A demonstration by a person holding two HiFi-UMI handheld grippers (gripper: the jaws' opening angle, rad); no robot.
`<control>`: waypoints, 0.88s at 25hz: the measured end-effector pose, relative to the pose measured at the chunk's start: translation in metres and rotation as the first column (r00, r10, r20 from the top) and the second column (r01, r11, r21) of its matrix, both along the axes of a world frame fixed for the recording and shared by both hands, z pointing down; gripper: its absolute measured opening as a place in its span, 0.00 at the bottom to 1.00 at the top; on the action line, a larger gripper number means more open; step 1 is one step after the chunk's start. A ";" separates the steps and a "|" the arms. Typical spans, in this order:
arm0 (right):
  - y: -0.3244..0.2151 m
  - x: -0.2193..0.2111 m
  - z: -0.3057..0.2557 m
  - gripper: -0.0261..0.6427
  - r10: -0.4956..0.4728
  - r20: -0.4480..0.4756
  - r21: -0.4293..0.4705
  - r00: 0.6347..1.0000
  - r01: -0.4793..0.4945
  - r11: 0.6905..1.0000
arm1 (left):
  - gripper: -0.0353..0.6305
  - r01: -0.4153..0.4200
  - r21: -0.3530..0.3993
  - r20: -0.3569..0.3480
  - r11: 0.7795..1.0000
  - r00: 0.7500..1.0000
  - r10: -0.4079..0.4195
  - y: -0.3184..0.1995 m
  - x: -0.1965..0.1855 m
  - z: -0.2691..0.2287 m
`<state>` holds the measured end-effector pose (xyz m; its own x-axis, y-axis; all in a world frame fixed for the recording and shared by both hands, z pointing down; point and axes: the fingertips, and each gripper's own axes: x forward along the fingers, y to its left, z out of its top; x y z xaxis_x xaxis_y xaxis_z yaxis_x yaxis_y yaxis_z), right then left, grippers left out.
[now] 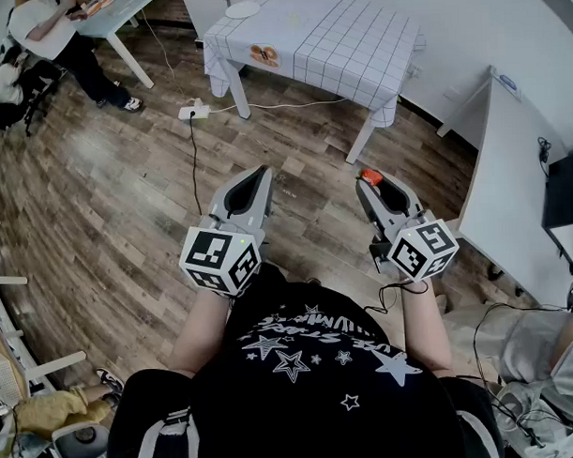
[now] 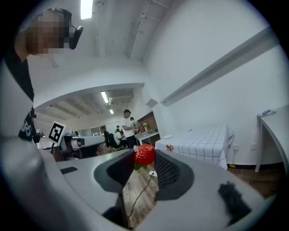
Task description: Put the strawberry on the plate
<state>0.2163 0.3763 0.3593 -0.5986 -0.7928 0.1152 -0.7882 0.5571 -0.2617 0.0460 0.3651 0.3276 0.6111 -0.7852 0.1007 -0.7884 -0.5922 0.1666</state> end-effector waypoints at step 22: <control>-0.001 -0.012 0.008 0.26 -0.088 -0.018 0.010 0.996 0.088 0.996 | 0.06 0.028 0.013 0.033 1.000 0.999 -0.029 0.017 0.009 0.006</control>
<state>0.2038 0.3758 0.3677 -0.6639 -0.7385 0.1178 -0.7405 0.6272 -0.2414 0.0550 0.3818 0.3339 0.5851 -0.8035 0.1102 -0.8098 -0.5715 0.1327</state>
